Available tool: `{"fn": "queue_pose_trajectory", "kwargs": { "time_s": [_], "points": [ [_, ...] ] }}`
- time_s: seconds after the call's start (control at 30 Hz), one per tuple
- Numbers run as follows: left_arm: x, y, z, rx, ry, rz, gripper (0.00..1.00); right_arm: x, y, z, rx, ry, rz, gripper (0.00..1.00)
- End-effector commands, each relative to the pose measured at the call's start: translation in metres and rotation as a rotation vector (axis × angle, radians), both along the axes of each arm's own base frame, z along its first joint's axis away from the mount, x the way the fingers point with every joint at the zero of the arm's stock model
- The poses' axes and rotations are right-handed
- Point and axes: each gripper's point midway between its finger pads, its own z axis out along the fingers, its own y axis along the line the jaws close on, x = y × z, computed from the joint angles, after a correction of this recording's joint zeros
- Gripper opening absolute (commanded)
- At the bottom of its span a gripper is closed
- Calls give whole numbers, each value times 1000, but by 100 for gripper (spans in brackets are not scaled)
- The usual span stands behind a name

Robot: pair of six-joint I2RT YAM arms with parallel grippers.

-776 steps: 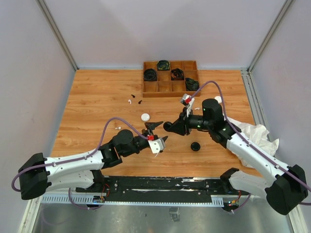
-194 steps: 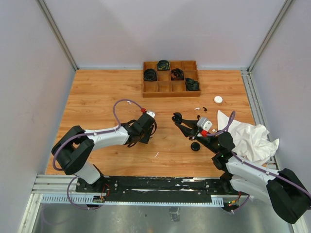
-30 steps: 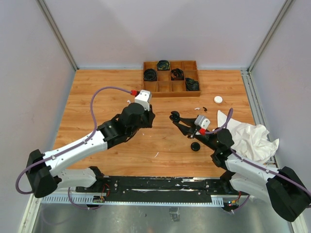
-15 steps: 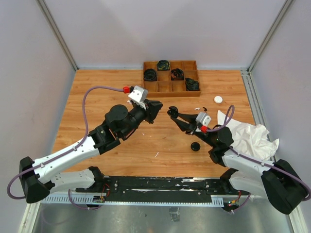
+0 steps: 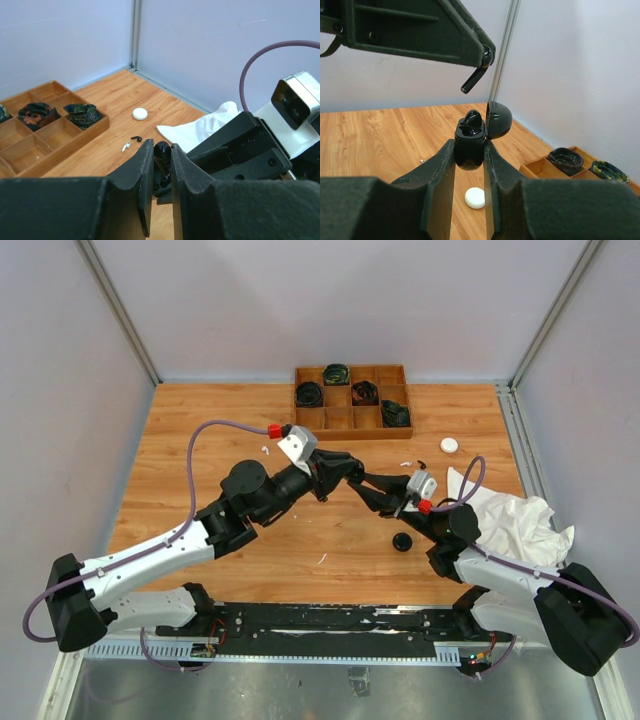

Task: Insert the wireless bluetooth earbuds into the charging case
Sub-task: Place the earbud in the charging case.

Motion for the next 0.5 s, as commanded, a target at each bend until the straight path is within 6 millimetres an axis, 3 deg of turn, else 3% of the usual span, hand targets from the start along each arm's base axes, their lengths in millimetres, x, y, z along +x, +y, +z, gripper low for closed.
{"fn": "queue_pose_trajectory", "kwargs": {
  "time_s": [0.0, 0.47],
  "points": [
    [-9, -7, 7, -30, -53, -46, 13, -6, -1, 31, 83, -57, 9, 2],
    [-7, -8, -9, -9, -116, -26, 11, -8, -3, 35, 118, -32, 19, 1]
  ]
}}
